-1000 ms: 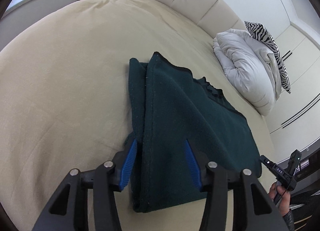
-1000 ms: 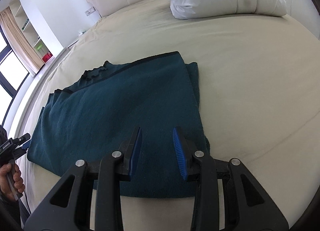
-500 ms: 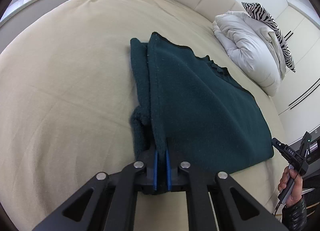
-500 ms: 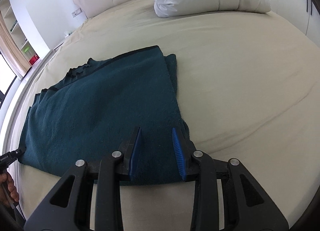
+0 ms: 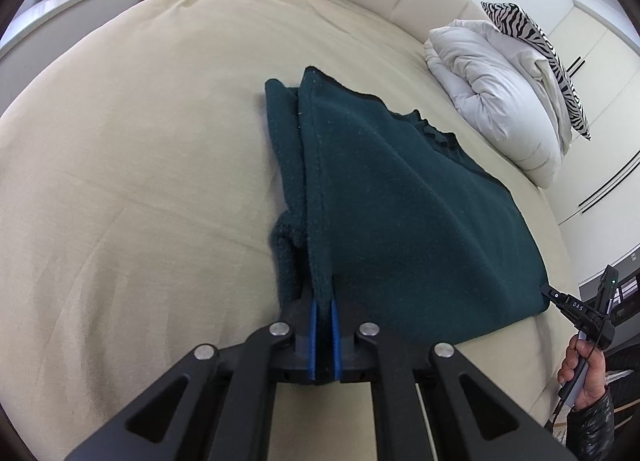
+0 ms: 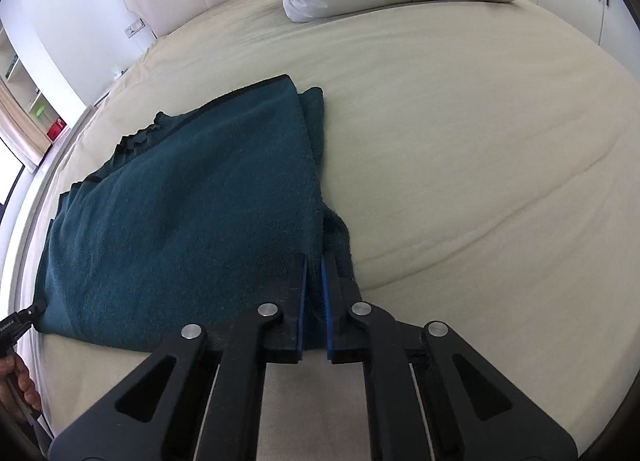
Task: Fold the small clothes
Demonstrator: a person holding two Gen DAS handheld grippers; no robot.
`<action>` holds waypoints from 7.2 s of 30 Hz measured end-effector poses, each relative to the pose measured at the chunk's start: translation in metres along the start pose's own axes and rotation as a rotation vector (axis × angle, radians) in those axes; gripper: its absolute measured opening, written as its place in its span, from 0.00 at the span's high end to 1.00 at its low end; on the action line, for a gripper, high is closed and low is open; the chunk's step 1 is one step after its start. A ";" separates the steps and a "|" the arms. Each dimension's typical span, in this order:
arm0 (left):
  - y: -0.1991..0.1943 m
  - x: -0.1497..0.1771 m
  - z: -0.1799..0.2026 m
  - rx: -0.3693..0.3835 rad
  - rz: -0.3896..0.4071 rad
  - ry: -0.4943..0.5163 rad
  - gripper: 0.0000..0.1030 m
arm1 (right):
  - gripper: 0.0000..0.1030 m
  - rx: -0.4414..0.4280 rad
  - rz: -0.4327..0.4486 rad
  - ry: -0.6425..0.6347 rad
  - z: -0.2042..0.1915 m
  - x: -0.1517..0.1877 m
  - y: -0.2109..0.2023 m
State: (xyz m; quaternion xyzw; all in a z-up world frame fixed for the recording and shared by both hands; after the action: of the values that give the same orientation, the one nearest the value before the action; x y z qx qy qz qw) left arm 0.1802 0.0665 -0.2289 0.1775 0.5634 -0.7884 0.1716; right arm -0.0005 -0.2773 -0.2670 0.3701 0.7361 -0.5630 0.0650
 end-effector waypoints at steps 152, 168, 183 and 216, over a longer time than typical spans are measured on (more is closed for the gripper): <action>0.047 -0.011 0.128 0.256 -0.028 0.060 0.34 | 0.48 -0.571 -0.115 0.527 0.016 -0.057 0.095; 0.050 -0.014 0.123 0.273 -0.070 0.030 0.36 | 0.80 -0.470 -0.125 0.466 0.008 -0.056 0.107; 0.051 -0.023 0.103 0.397 -0.102 -0.110 0.48 | 0.83 -0.199 -0.034 0.048 -0.102 -0.091 0.076; 0.078 -0.057 0.148 0.517 -0.267 -0.269 0.55 | 0.57 -0.478 -0.172 -0.471 -0.224 -0.010 0.016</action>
State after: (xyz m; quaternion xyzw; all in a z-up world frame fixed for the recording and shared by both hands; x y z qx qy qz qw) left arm 0.2539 -0.0944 -0.2221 0.0338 0.3350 -0.9374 0.0891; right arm 0.0880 -0.0843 -0.1944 0.1408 0.8405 -0.4481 0.2702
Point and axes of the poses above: each gripper's, at about its wrist camera, not at the fingertips, and y roughly the way its jaws point, z to its right, x to its underside, the point moved 7 cm from there along y, roughly the way its jaws point, and after that the axes turned 9 degrees about -x, right-handed, at the moved point
